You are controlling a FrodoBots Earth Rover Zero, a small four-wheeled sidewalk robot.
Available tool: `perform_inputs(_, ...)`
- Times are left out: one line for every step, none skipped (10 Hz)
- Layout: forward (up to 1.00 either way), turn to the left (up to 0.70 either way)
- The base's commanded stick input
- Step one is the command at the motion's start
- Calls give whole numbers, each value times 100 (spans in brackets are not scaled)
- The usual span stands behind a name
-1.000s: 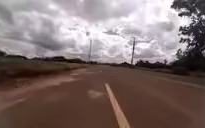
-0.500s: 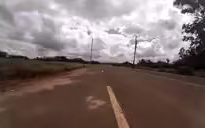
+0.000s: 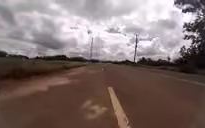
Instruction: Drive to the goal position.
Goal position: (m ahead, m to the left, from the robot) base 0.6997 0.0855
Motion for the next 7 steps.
perform_inputs(100, 0)
perform_inputs(100, 0)
perform_inputs(100, 0)
perform_inputs(100, 0)
perform_inputs(100, 0)
perform_inputs(100, 0)
perform_inputs(100, 0)
